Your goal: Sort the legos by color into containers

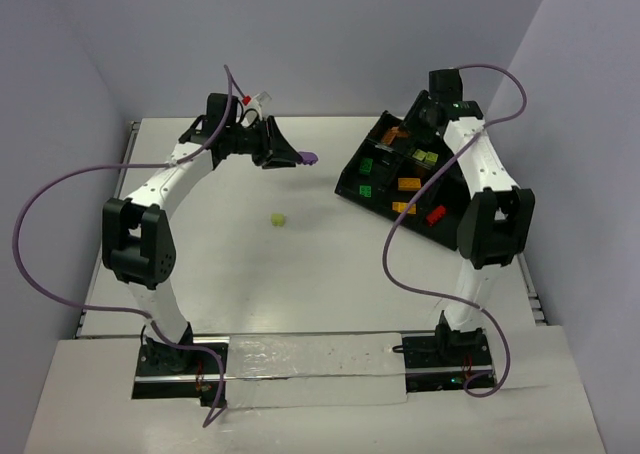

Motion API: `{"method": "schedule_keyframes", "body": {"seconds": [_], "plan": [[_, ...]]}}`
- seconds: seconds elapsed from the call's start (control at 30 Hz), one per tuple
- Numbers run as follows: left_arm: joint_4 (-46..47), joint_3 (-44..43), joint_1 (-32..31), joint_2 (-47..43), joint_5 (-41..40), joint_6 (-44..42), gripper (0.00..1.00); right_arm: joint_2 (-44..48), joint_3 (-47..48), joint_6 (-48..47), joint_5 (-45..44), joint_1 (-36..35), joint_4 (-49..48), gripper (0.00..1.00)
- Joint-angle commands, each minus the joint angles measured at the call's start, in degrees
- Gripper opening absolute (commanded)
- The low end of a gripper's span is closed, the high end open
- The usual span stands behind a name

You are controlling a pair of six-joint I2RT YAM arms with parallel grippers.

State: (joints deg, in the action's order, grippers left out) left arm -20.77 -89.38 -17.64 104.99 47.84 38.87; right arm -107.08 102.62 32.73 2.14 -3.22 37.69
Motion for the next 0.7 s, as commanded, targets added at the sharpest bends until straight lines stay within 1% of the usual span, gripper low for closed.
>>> {"method": "schedule_keyframes", "body": {"seconds": [0.0,0.17,0.2,0.3,0.33,0.37,0.43,0.5,0.53,0.67], "plan": [[-6.8,-6.1,-1.1,0.8,-2.4,-5.4,0.00,-5.7,8.4,-0.7,-4.8,0.1,0.5,0.00],[-7.2,-7.3,-1.9,0.4,-2.5,-5.4,0.00,-9.5,10.1,-0.5,-6.3,0.1,-0.8,0.00],[-7.0,-7.3,-2.2,0.4,-2.3,-5.4,0.00,-9.9,10.3,-0.6,-6.3,0.1,-1.1,0.02],[-6.8,-7.5,-3.1,0.4,-2.2,-5.1,0.00,-12.9,13.2,-1.0,-5.6,0.1,-0.6,0.27],[-6.7,-7.7,-3.4,0.5,-2.1,-5.0,0.00,-14.1,14.7,-1.3,-5.1,0.1,0.3,0.45],[-6.6,-8.0,-3.6,0.6,-2.1,-5.0,0.00,-14.5,15.3,-1.6,-4.9,0.1,0.7,0.56],[-6.5,-8.3,-4.1,0.8,-2.0,-4.8,0.00,-14.9,16.1,-1.8,-4.4,0.1,0.8,0.65],[-6.1,-8.8,-4.5,1.0,-1.7,-4.5,0.00,-14.6,17.0,-2.2,-3.7,0.1,0.9,0.69],[-6.0,-9.0,-4.5,1.1,-1.5,-4.2,0.00,-14.4,17.1,-2.3,-3.6,0.1,1.2,0.70],[-5.2,-9.6,-4.6,1.4,-0.9,-3.8,0.00,-10.7,14.8,-2.7,-2.2,0.0,1.1,0.67]]}}
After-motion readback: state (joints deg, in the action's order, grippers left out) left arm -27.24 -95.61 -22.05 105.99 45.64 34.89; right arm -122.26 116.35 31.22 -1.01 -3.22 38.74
